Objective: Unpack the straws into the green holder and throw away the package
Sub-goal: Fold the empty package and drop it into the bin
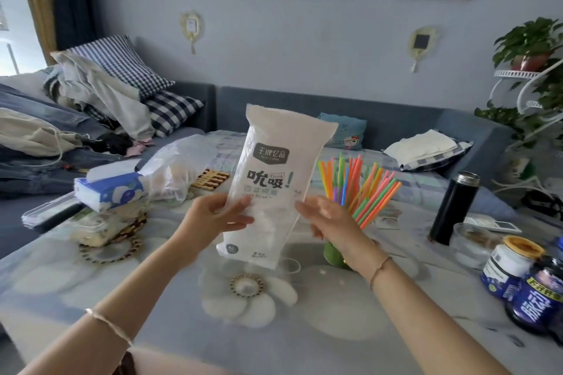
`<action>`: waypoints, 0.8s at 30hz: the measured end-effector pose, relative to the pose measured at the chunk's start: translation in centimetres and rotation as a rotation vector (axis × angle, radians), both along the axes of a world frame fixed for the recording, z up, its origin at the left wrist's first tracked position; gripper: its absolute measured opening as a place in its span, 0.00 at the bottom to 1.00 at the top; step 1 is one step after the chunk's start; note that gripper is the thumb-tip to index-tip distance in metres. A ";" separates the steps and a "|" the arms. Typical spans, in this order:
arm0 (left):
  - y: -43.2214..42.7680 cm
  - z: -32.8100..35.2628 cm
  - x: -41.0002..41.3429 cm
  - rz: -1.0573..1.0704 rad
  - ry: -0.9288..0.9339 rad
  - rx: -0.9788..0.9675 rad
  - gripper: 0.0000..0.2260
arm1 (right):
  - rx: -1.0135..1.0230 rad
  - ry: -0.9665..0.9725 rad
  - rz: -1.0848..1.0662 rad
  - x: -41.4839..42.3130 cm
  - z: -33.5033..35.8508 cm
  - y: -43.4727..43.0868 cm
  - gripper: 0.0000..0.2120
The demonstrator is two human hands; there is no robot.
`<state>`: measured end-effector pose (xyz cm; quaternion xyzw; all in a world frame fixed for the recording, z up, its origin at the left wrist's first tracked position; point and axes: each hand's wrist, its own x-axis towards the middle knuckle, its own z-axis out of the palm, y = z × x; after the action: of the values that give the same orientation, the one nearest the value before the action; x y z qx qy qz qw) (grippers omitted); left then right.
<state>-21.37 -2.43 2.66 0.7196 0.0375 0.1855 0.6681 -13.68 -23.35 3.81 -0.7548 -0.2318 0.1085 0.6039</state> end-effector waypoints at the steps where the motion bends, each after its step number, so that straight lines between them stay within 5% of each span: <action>1: 0.0 0.1 -0.4 -0.001 -0.013 -0.018 0.12 | 0.012 0.051 0.017 -0.3 -0.4 0.4 0.14; 4: 0.8 0.0 -1.6 0.021 -0.033 -0.068 0.13 | 0.174 0.129 0.011 -1.3 -0.6 2.1 0.08; 11: 3.4 -1.1 -4.5 0.148 -0.064 -0.274 0.21 | 0.390 0.087 0.009 -3.4 -0.7 6.2 0.14; 15: 6.6 -2.6 -7.1 0.198 0.014 -0.483 0.45 | 0.339 0.032 0.087 -5.2 -2.1 9.3 0.17; 21: 9.8 -5.9 -12.2 0.249 0.140 -0.404 0.11 | 0.118 0.040 0.339 -8.1 -6.6 14.3 0.16; 24: 12.8 -9.1 -15.3 0.440 0.141 -0.360 0.08 | 0.065 0.026 0.384 -10.2 -9.0 17.6 0.16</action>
<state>-36.70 10.32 -6.39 0.5749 0.2714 0.2660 0.7246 -23.88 -5.72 -5.18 -0.6754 -0.3672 0.2240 0.5990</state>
